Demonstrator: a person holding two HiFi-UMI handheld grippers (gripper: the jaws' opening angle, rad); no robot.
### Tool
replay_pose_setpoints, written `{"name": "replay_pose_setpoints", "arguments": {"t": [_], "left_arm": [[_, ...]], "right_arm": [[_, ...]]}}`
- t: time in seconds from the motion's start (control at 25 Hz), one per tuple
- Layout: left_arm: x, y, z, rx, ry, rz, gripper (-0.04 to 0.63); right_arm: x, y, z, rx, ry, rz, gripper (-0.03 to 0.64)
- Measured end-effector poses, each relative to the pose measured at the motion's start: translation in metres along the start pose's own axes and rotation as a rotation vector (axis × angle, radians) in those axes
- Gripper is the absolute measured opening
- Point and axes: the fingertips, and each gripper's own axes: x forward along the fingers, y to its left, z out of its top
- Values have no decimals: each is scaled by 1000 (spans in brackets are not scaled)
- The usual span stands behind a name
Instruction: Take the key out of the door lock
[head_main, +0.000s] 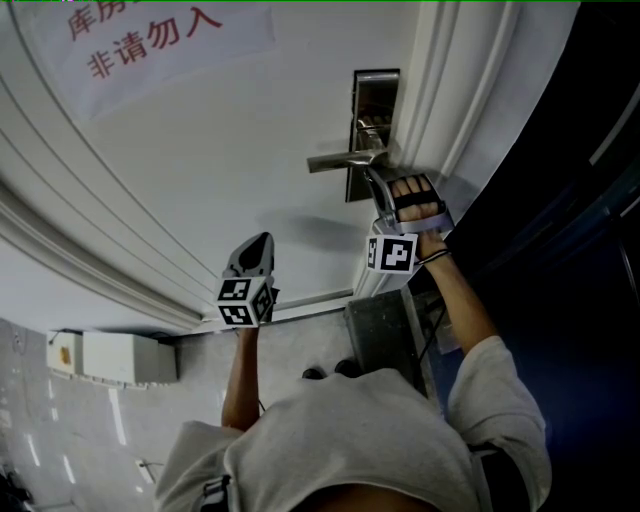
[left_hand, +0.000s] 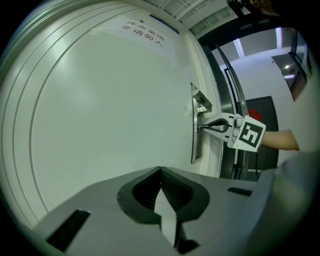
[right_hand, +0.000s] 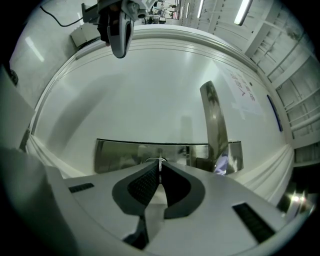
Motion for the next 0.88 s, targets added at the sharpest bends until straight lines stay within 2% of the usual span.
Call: {"name": "replay_pose_setpoints", "arguments": {"t": [0.52, 0.88], "left_arm": [[-3, -3, -3, -1, 1, -3, 18], [-2, -4, -3, -5, 0, -11, 18]], "right_arm": [[-10, 0, 1, 21, 16, 14, 29], [-27, 0, 0, 40, -5, -19, 29]]}}
